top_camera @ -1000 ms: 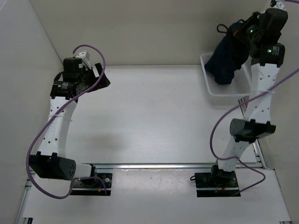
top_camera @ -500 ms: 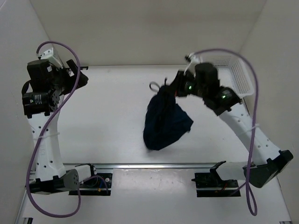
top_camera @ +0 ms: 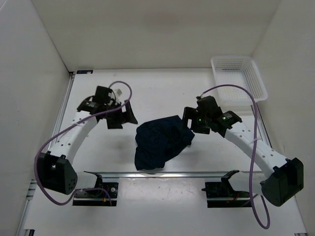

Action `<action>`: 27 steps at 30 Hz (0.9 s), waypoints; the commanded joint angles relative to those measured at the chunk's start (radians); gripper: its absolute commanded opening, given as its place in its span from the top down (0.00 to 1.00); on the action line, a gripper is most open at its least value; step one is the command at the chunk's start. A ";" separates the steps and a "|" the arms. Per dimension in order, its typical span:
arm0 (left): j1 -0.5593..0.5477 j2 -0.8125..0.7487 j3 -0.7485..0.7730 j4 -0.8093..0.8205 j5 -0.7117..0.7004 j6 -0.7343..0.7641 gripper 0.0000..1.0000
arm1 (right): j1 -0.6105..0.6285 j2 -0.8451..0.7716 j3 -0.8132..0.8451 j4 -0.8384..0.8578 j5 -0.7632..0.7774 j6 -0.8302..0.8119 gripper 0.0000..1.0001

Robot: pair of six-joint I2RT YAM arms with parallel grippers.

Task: Fold and stack the shorts
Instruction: Flatten the shorts out

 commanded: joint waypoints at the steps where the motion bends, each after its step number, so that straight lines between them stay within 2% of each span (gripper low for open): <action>1: -0.079 -0.028 -0.126 0.065 -0.013 -0.121 0.00 | 0.068 0.002 -0.047 0.086 -0.119 0.076 0.08; 2: -0.099 -0.045 -0.226 0.087 -0.013 -0.162 0.00 | 0.092 0.002 -0.073 0.157 -0.191 0.097 0.07; 6: -0.119 -0.051 -0.410 0.252 0.082 -0.235 0.00 | 0.199 0.077 -0.163 0.326 -0.322 0.163 0.04; 8: -0.161 0.001 -0.423 0.297 0.096 -0.247 0.00 | 0.256 0.158 -0.164 0.370 -0.396 0.176 0.02; 10: -0.189 0.047 -0.423 0.348 0.096 -0.258 0.00 | 0.305 0.235 -0.139 0.394 -0.405 0.165 0.02; 11: -0.204 0.068 -0.423 0.363 0.065 -0.258 0.00 | 0.319 0.258 -0.130 0.405 -0.405 0.156 0.05; 13: -0.226 0.119 -0.411 0.372 0.042 -0.282 0.00 | 0.340 0.315 -0.114 0.414 -0.393 0.156 0.21; 14: -0.226 0.131 -0.411 0.413 0.042 -0.296 0.04 | 0.340 0.330 -0.104 0.414 -0.393 0.156 0.29; 15: -0.237 0.141 -0.400 0.427 0.042 -0.296 0.11 | 0.340 0.341 -0.104 0.414 -0.393 0.156 0.50; 16: -0.237 0.162 -0.383 0.438 0.042 -0.308 0.33 | 0.340 0.352 -0.095 0.414 -0.379 0.156 0.62; 17: -0.252 0.174 -0.371 0.438 0.027 -0.308 0.49 | 0.340 0.352 -0.084 0.401 -0.347 0.156 0.75; 18: -0.252 0.190 -0.354 0.438 0.027 -0.308 0.70 | 0.340 0.332 -0.075 0.382 -0.321 0.146 0.95; 19: -0.252 0.217 -0.328 0.438 0.027 -0.296 0.89 | 0.330 0.320 -0.053 0.349 -0.298 0.146 1.00; 22: -0.185 0.198 -0.268 0.438 0.083 -0.281 0.90 | 0.253 0.259 0.011 0.258 -0.232 0.064 1.00; 25: -0.117 0.118 -0.181 0.410 0.103 -0.262 0.90 | 0.130 0.226 0.178 0.180 -0.223 -0.053 1.00; 26: -0.104 0.102 -0.088 0.386 0.103 -0.240 0.90 | 0.071 0.226 0.233 0.131 -0.223 -0.079 1.00; 27: -0.093 0.093 -0.026 0.356 0.112 -0.227 0.90 | 0.044 0.226 0.355 0.112 -0.238 -0.129 1.00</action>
